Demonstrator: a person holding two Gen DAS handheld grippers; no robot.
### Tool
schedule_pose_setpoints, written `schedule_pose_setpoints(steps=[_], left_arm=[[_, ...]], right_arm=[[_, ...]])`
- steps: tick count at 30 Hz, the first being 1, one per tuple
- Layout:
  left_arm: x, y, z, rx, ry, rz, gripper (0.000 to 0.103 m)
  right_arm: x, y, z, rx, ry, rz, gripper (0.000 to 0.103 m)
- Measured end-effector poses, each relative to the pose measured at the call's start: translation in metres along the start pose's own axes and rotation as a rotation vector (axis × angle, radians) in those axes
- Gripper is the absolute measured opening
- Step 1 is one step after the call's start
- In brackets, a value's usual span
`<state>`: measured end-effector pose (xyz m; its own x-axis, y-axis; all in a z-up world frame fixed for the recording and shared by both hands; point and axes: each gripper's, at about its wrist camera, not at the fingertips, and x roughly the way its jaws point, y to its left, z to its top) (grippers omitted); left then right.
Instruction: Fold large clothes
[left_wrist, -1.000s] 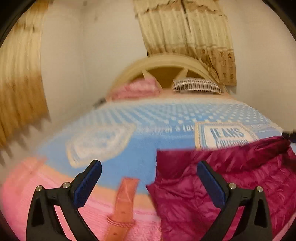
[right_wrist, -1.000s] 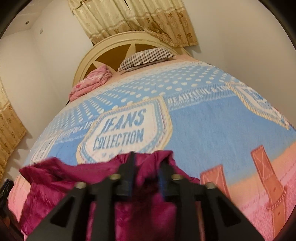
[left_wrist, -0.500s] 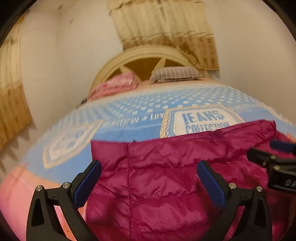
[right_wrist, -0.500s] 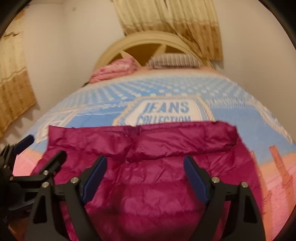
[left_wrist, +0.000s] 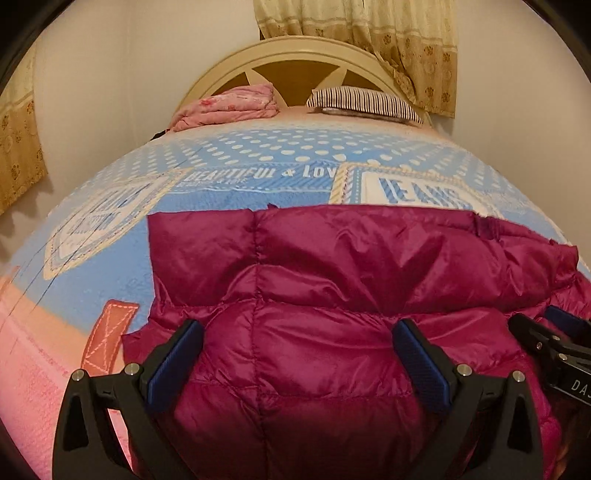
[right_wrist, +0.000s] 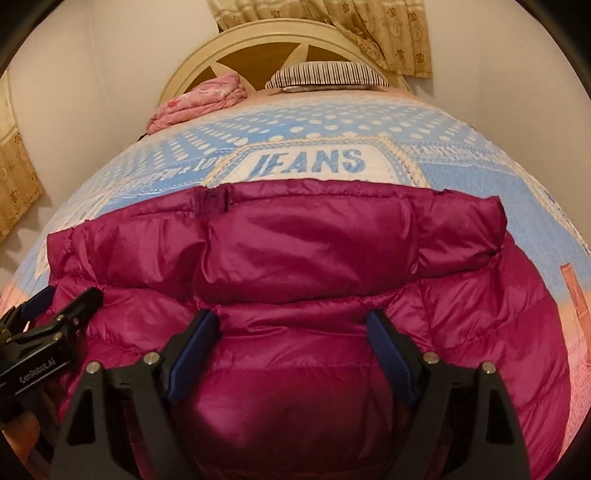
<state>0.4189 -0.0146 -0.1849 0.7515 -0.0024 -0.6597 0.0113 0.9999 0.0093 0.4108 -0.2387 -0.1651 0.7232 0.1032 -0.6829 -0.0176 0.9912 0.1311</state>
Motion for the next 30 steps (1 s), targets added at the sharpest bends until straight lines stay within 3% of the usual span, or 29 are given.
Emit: schedule_pose_setpoints(steps=[30], left_arm=[[0.023,-0.003,0.002,-0.001,0.082,0.006,0.102]], right_arm=[[0.027,-0.001,0.001,0.01,0.066,-0.021,0.092]])
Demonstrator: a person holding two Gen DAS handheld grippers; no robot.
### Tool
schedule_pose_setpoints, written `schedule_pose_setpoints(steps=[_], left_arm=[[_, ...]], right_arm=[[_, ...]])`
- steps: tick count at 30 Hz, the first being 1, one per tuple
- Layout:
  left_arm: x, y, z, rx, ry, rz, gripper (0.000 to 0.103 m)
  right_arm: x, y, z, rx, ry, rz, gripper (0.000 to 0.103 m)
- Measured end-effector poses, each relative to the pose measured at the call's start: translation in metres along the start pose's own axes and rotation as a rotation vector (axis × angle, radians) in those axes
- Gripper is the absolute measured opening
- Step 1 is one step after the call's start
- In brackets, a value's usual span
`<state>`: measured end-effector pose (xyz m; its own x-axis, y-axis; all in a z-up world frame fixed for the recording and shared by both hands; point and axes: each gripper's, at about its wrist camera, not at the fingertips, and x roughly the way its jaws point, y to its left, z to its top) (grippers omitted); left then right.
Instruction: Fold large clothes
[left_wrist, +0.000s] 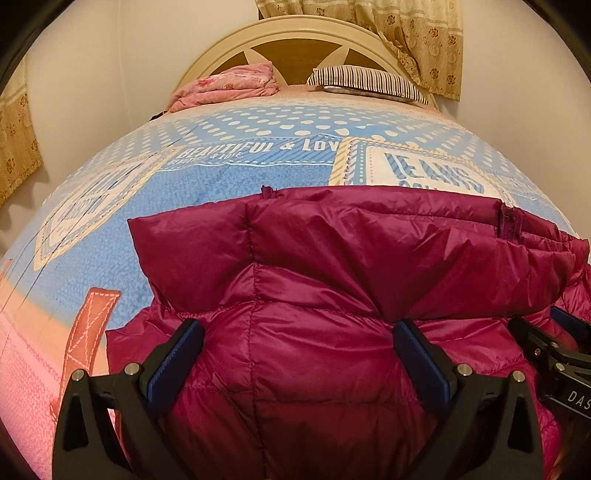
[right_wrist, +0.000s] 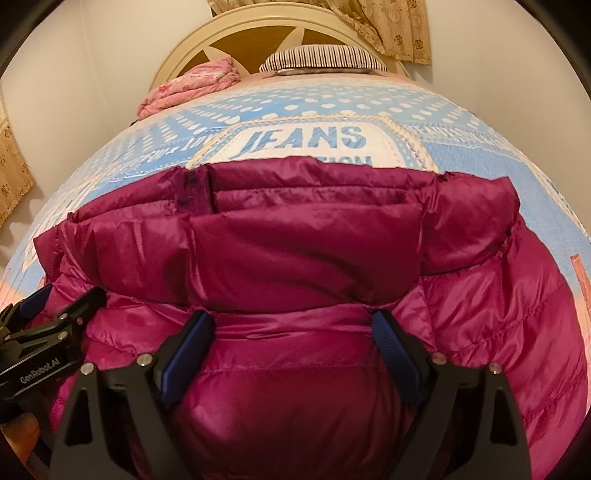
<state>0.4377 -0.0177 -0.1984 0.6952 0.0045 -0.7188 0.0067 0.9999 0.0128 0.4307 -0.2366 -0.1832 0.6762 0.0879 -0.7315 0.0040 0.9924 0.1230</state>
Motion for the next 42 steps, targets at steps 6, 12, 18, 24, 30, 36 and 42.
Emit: schedule_pose_setpoints(steps=[6,12,18,24,30,36,42], left_arm=[[0.0,0.0,0.0,0.0,0.001,0.001,0.102],[0.0,0.001,0.0,0.0,0.001,0.003,0.102],[0.0,0.0,0.0,0.002,0.002,0.007,0.102],[0.003,0.002,0.004,0.0,0.063,-0.006,0.102],[-0.068,0.038,-0.009,-0.099,-0.011,-0.077,0.102],[-0.122,0.072,-0.064,-0.197,-0.02,-0.126,0.102],[-0.109,0.078,-0.103,-0.336,0.059,-0.189,0.102]], right_arm=[[0.001,0.001,0.0,-0.004,0.004,-0.006,0.093],[0.003,0.002,0.0,-0.01,0.009,-0.014,0.093],[0.003,0.004,-0.001,-0.02,0.009,-0.026,0.094],[0.005,0.008,0.0,-0.04,0.022,-0.048,0.094],[-0.024,0.009,-0.004,-0.06,-0.002,-0.054,0.094],[-0.086,0.025,-0.04,-0.114,-0.089,-0.005,0.094],[-0.092,0.046,-0.078,-0.197,-0.07,-0.041,0.095]])
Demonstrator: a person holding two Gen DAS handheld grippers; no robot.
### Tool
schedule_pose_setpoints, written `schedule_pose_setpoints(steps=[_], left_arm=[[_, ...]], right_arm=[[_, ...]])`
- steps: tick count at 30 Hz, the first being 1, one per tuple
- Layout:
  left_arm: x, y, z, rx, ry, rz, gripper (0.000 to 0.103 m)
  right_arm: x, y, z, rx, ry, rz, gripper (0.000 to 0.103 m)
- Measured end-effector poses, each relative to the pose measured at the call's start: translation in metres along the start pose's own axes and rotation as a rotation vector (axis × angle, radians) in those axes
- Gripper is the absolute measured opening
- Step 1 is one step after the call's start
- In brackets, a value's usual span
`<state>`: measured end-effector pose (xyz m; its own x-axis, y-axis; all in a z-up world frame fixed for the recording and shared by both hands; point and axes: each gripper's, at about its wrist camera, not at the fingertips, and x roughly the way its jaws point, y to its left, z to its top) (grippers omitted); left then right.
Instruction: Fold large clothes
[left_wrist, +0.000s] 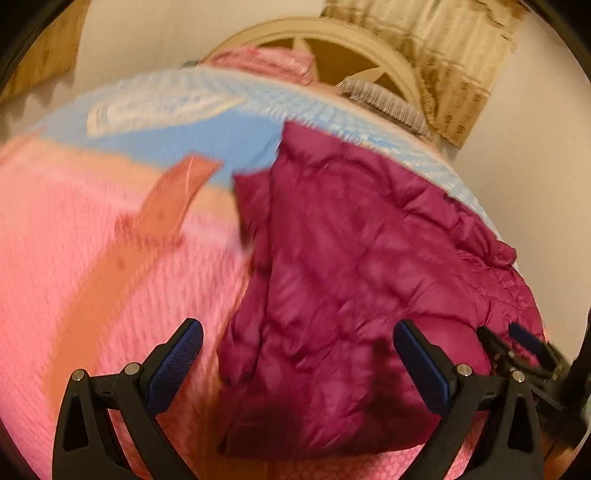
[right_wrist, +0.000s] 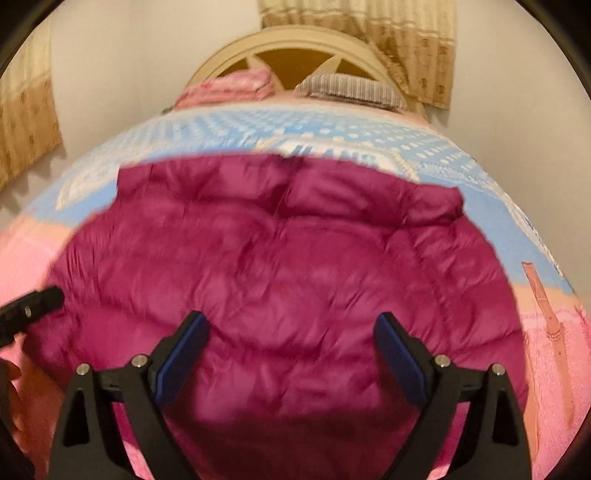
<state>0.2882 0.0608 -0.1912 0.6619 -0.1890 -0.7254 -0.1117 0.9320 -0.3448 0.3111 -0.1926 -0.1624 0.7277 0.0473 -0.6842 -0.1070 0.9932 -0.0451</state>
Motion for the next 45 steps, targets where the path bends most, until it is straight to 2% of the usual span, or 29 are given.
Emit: schedule_pose_setpoints(steps=[2,7,10,13,17,20,23,25,30,33,37,41,45], left_arm=[[0.006,0.004,-0.006,-0.05,0.017,-0.022,0.102],[0.006,-0.002,-0.007,-0.038,0.003,-0.03,0.102],[0.008,-0.003,-0.009,-0.034,0.004,-0.036,0.102],[0.013,-0.014,-0.007,0.014,0.025,-0.007,0.102],[0.006,-0.01,-0.007,0.006,0.023,-0.019,0.1],[-0.004,-0.014,-0.015,0.018,0.002,-0.023,0.093],[-0.01,-0.021,-0.018,0.015,-0.017,-0.046,0.09],[-0.008,-0.025,-0.016,0.024,-0.027,-0.055,0.085],[0.0,-0.02,-0.01,-0.027,-0.011,-0.157,0.032],[-0.008,-0.02,-0.009,-0.003,-0.047,-0.172,0.015],[-0.034,-0.019,-0.003,0.02,-0.109,-0.202,0.011],[-0.054,-0.013,-0.001,0.027,-0.134,-0.21,0.01],[-0.087,-0.003,0.004,0.054,-0.182,-0.179,0.009]], right_arm=[[0.007,0.005,-0.008,-0.014,0.013,-0.02,0.096],[0.025,0.007,-0.012,-0.036,0.071,-0.049,0.099],[0.029,0.007,-0.013,-0.038,0.077,-0.061,0.101],[0.029,0.006,-0.015,-0.036,0.069,-0.063,0.101],[0.015,0.003,-0.014,-0.027,0.066,-0.051,0.096],[-0.008,0.001,-0.02,-0.015,0.038,-0.037,0.096],[-0.011,0.004,-0.034,-0.039,0.04,-0.05,0.098],[-0.005,0.007,-0.041,-0.058,0.038,-0.059,0.098],[0.01,-0.003,-0.036,-0.029,0.08,-0.036,0.102],[0.008,-0.001,-0.037,-0.031,0.08,-0.042,0.102],[0.007,0.001,-0.039,-0.032,0.087,-0.053,0.102],[0.002,0.009,-0.038,-0.017,0.095,-0.025,0.103],[-0.005,0.032,-0.041,-0.027,0.095,0.023,0.103]])
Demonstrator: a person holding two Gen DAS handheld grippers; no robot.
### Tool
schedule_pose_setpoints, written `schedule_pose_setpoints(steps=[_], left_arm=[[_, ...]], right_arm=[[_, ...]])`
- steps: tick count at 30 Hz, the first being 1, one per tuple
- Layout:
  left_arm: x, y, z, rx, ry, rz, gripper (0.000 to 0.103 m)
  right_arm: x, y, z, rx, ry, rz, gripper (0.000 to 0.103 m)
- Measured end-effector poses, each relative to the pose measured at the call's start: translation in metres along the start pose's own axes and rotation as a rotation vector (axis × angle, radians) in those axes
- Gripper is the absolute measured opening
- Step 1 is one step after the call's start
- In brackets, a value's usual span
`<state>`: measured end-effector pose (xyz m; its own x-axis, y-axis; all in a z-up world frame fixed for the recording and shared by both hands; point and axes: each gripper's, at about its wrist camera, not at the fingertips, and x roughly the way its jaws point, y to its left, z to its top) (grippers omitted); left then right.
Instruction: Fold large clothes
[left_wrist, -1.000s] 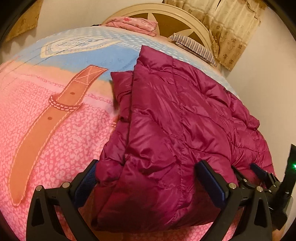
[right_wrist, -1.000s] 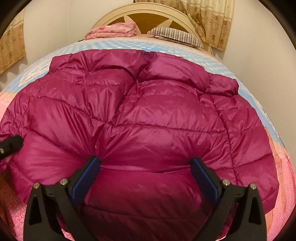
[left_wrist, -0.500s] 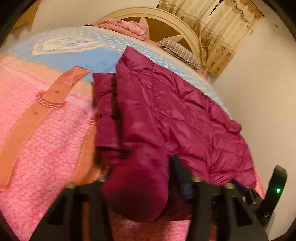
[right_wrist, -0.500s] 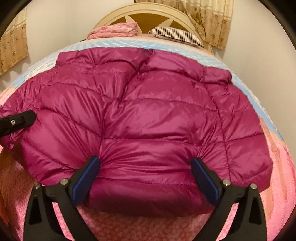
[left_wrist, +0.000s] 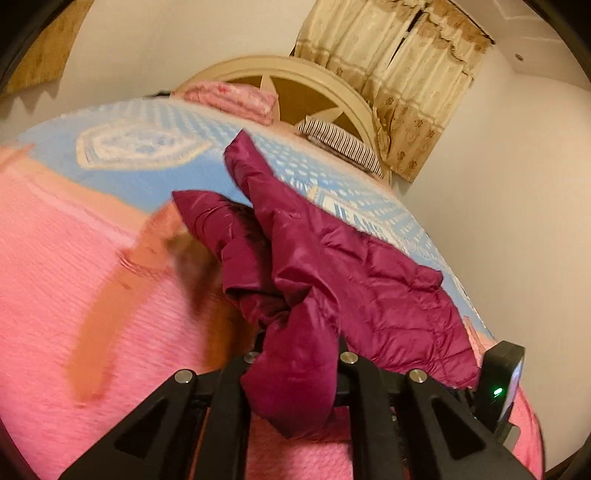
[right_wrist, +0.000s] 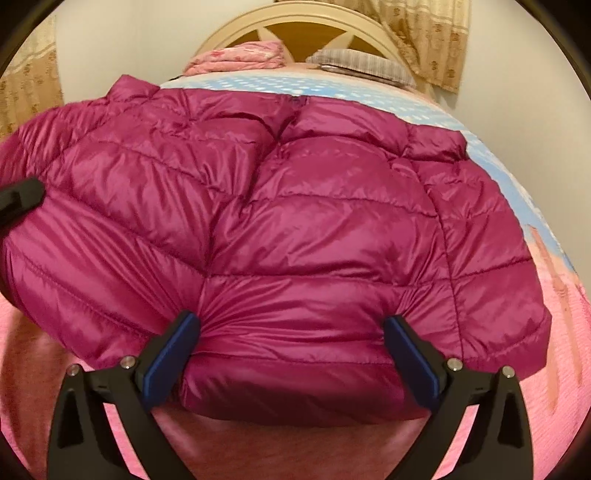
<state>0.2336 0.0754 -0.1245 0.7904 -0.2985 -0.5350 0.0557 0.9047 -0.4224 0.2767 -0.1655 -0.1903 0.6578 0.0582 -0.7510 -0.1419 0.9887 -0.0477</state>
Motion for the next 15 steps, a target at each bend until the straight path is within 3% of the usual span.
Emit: schedule_pose_setpoints(steps=[4,8,12,15], left_arm=[[-0.033,-0.008,0.014,0.085,-0.052,0.061,0.009],[-0.046,-0.035,0.025,0.205,-0.104,0.106,0.009],[-0.041,-0.069,0.03,0.31,-0.129,0.066,0.009],[-0.028,-0.099,0.028,0.385,-0.118,0.015,0.009]], right_arm=[[-0.006,0.045,-0.002,-0.084,-0.015,0.062,0.103],[-0.016,0.058,0.007,-0.122,-0.019,0.132,0.1],[-0.051,0.015,0.011,-0.099,-0.092,0.129,0.1],[-0.066,-0.037,0.009,0.0,-0.122,0.099,0.1]])
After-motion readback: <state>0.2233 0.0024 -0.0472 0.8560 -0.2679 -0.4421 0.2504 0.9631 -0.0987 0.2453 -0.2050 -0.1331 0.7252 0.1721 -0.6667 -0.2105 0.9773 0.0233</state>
